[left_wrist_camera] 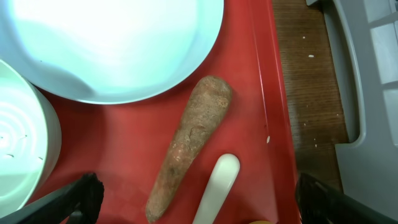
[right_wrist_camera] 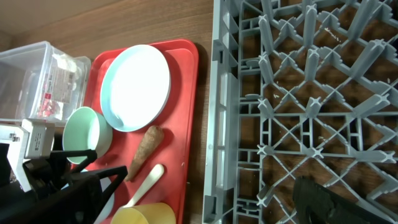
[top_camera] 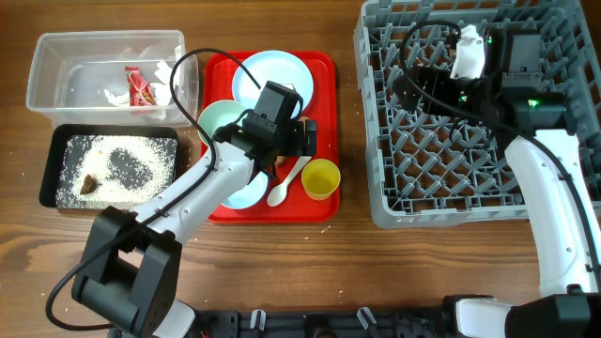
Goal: Sort waste into correct bins and load items into the dishwasher rack
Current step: 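Grasp the carrot scrap with the left gripper, then drop the carrot scrap onto the black tray with the left gripper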
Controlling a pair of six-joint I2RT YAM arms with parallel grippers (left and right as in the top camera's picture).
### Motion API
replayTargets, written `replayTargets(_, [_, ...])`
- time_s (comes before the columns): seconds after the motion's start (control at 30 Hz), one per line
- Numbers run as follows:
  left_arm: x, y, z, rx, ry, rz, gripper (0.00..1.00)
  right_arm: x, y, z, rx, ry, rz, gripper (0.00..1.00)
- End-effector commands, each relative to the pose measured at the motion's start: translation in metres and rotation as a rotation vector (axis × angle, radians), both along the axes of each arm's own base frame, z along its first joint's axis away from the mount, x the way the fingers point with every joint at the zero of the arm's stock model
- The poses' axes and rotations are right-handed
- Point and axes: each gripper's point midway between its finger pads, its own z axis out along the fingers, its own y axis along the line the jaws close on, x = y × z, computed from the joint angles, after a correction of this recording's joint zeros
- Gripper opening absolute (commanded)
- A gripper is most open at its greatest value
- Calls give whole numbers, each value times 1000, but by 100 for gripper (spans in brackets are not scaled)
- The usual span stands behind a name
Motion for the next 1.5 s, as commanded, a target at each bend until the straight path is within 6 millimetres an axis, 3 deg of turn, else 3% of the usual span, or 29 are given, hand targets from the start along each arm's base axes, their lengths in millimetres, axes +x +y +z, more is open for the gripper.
replayTargets(0.0, [0,0,-1,8,-4,0,100,3,5,3,25,-3,11,100])
replayTargets(0.73, [5,-3,3,-8,-30,0,100,2,5,3,19,-3,17,100])
replayTargets(0.93, [7,-6,5,-16,-40,-5,100,5,-3,1,-21,-8,-14,100])
replayTargets(1.03, [14,-10,-13,21,-47,-58,100,6,-3,1,-24,-14,-16,100])
replayTargets(1.1, [14,-11,-37,62,-18,-101,98,7,-3,1,-23,-15,-16,100])
replayTargets(1.2, [8,-9,-68,111,39,-133,92,6,-3,1,-23,-12,-16,100])
replayTargets(1.3, [7,-8,-72,128,43,-156,77,6,-3,1,-23,-11,-17,100])
replayTargets(1.33, [7,-8,-72,135,39,-170,60,6,-3,1,-22,-10,-17,100])
replayTargets(1.4, [6,-8,-76,142,46,-176,43,6,-3,1,-22,-10,-17,100])
replayTargets(1.47, [5,-7,-82,148,60,-177,20,6,-3,1,-22,-10,-18,100])
